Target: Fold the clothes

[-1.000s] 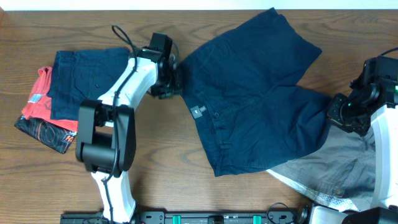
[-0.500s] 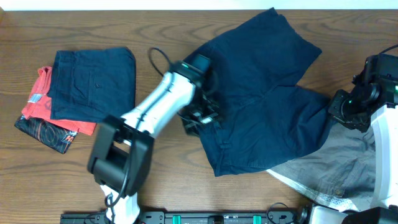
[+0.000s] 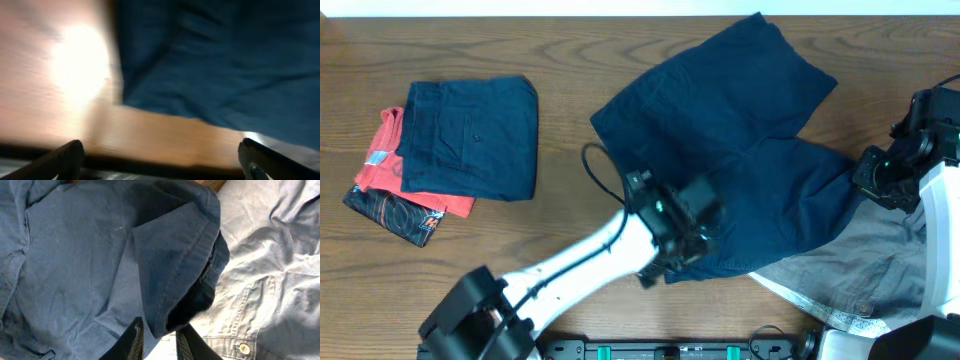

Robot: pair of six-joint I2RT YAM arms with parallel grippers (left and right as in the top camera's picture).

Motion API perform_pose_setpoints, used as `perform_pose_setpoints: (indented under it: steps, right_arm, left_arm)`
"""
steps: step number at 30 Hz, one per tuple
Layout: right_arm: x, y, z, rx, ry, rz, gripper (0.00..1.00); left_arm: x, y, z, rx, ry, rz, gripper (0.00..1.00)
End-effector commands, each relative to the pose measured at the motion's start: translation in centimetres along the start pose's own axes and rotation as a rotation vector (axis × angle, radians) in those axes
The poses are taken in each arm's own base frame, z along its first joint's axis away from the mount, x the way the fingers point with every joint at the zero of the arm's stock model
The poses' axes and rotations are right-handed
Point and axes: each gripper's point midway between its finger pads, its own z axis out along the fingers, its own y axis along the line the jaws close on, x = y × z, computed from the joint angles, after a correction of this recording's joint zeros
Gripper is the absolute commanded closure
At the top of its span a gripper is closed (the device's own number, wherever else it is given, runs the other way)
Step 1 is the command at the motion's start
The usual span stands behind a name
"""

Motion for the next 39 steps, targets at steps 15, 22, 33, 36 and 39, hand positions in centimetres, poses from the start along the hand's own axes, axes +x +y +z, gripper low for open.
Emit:
perform_pose_setpoints:
  steps: [15, 22, 33, 36, 39]
  right_arm:
    - [0.2, 0.1, 0.2, -0.011, 0.014, -0.019, 0.8]
    - [0.3, 0.1, 0.2, -0.01, 0.014, -0.02, 0.8]
    - [0.2, -0.4, 0.1, -0.004, 0.014, -0.014, 0.82]
    - [0.5, -0.6, 0.1, -0.002, 0.03, -0.013, 0.91]
    - [1.2, -0.2, 0.0, -0.029, 0.057, -0.04, 0.99]
  left_arm:
    - [0.2, 1.9, 6.6, 0.087, -0.011, -0.316, 0.05]
    - [0.1, 1.8, 7.5, 0.139, -0.006, -0.314, 0.51]
    - [-2.1, 5.5, 4.3, 0.047, -0.015, -0.131, 0.94]
    - [-2.6, 7.4, 1.4, 0.032, -0.026, -0.062, 0.94]
    - [-2.0, 8.2, -1.5, 0.074, -0.041, 0.007, 0.94]
